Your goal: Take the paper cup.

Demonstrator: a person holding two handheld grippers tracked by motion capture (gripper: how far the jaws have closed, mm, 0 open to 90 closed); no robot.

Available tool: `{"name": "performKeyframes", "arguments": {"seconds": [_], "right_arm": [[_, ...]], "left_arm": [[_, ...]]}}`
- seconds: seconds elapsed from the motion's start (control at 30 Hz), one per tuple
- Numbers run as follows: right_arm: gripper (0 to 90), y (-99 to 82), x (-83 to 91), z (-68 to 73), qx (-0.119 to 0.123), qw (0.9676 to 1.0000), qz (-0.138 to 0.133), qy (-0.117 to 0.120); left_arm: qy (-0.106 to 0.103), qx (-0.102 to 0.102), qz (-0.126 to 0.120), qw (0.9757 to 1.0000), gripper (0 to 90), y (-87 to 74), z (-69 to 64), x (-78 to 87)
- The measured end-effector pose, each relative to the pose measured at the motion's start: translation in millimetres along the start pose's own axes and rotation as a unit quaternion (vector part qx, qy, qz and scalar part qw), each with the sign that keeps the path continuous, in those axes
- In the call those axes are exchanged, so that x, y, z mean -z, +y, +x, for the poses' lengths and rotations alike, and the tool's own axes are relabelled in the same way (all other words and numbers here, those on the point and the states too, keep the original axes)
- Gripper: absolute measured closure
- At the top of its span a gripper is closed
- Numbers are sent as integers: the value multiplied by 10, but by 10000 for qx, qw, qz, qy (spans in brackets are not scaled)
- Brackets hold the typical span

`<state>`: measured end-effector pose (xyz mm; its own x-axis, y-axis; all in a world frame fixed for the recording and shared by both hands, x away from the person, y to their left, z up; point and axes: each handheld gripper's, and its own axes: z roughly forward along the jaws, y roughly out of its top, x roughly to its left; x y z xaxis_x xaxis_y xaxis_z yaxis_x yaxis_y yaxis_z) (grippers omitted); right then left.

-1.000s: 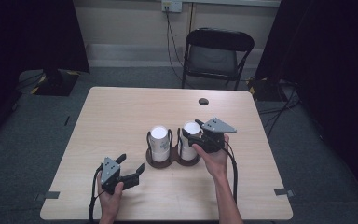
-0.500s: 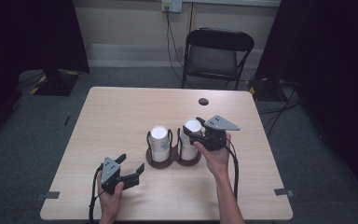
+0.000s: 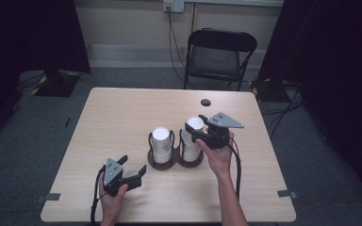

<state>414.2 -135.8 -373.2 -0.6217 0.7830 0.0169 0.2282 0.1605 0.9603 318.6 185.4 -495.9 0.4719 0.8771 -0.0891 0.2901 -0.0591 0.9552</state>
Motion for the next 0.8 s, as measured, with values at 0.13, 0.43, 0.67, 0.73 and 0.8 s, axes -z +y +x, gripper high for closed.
{"name": "performKeyframes", "arguments": {"seconds": [0.13, 0.43, 0.67, 0.73, 0.8], "right_arm": [[370, 14, 24, 12, 2, 10000, -45, -7], [370, 75, 45, 20, -7, 10000, -25, -38], [371, 114, 71, 35, -14, 10000, -88, -38], [370, 133, 80, 36, -6, 9999, -125, -45], [371, 152, 94, 34, -15, 9999, -131, -60]], "left_arm": [[-32, 93, -51, 9999, 168, -5, 19, 10], [-43, -26, -36, 10000, 169, -4, 1, 9], [-42, -58, -43, 10000, 169, -5, -5, 10], [-22, -63, -44, 10000, 176, -4, -8, 10], [2, -70, -36, 10000, 187, -4, -11, 9]]}}
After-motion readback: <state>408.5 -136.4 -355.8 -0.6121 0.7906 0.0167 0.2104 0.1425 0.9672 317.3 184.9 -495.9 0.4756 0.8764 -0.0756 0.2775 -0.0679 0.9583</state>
